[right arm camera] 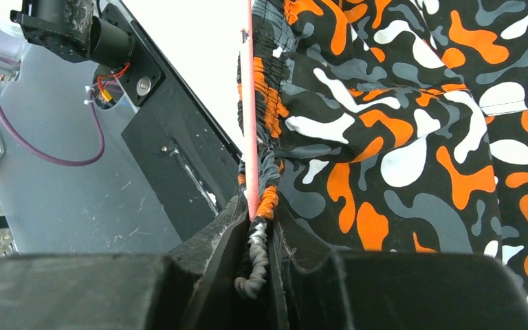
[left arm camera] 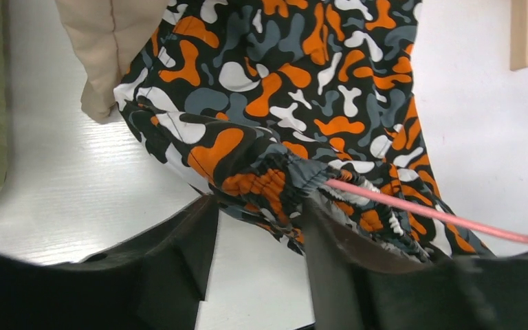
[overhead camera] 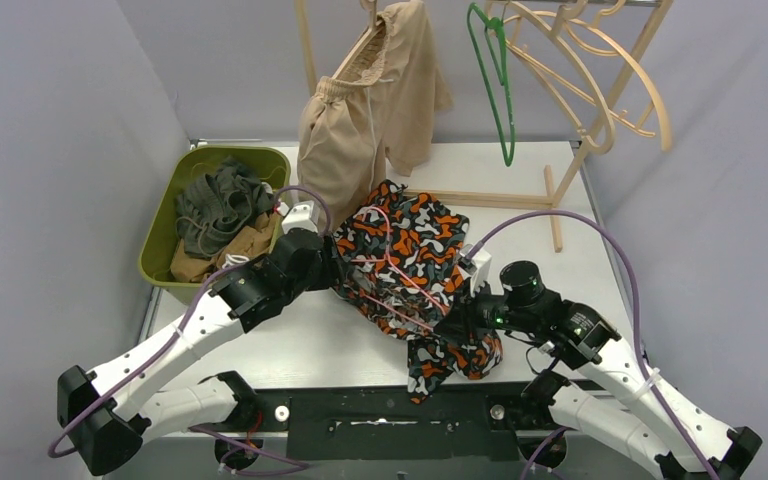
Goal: Remove the shorts from the hanger
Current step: Remove the shorts from the hanger, then place the hanger on the clothes rod.
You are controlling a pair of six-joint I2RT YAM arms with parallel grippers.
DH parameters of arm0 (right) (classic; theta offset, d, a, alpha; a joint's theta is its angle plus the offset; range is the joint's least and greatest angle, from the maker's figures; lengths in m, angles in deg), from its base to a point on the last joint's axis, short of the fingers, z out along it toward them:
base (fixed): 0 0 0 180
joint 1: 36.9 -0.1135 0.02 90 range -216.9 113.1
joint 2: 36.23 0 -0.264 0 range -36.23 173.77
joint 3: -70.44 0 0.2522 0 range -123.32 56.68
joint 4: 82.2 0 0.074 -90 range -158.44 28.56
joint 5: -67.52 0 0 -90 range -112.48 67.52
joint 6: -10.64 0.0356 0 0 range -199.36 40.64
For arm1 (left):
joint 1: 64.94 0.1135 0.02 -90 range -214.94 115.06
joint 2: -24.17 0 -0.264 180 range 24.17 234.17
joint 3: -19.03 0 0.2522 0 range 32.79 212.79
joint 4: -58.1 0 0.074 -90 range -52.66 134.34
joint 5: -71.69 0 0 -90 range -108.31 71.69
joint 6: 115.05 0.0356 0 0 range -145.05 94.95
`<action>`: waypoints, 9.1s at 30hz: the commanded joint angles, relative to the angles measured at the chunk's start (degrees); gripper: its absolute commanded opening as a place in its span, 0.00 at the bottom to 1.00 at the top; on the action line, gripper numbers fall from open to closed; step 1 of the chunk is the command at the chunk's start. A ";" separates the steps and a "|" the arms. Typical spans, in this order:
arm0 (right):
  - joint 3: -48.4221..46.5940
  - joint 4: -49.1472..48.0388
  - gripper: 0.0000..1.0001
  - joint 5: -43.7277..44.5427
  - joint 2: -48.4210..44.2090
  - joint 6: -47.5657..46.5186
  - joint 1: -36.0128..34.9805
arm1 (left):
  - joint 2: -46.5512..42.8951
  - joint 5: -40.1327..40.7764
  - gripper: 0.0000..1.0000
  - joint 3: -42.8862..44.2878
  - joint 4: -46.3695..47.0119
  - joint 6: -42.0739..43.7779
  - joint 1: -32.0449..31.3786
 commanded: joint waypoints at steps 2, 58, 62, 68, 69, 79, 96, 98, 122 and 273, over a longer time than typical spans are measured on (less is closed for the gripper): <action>-3.66 -2.03 0.00 -2.51 -0.25 1.31 -0.32 | 1.37 4.94 0.38 3.12 -0.55 -0.02 -0.12; 1.28 -5.73 0.00 3.70 -7.81 2.64 -0.31 | -6.80 -24.38 0.32 -12.46 8.83 -4.43 19.87; 1.74 -9.52 0.00 4.42 -3.08 2.89 -0.29 | -7.23 -16.46 0.48 -14.29 10.83 -11.00 9.89; 3.39 -14.93 0.00 4.04 1.97 5.23 -0.32 | -5.41 -12.43 0.53 -17.13 19.93 -20.11 -1.83; 3.57 -15.45 0.00 3.95 2.55 5.63 -0.32 | -4.92 -11.51 0.54 -17.58 21.18 -21.71 -3.28; 5.35 -20.07 0.00 3.82 3.26 9.27 -0.52 | -2.95 -7.71 0.57 -28.96 39.99 -43.05 -7.01; 5.48 -21.75 0.00 1.72 4.30 9.48 -0.77 | -7.80 -2.93 0.56 -32.46 42.96 -53.28 -9.06; 5.68 -22.67 0.00 -0.12 4.22 9.60 -0.85 | -6.98 -2.20 0.55 -33.62 46.14 -54.92 -9.13; 4.30 -14.79 0.43 4.97 2.84 8.54 -3.43 | -2.91 1.45 0.00 -21.46 40.41 -40.39 -9.48; 2.26 -25.03 0.80 17.39 -2.21 13.04 -12.13 | -23.26 -5.28 0.00 -10.14 33.35 -1.27 -6.18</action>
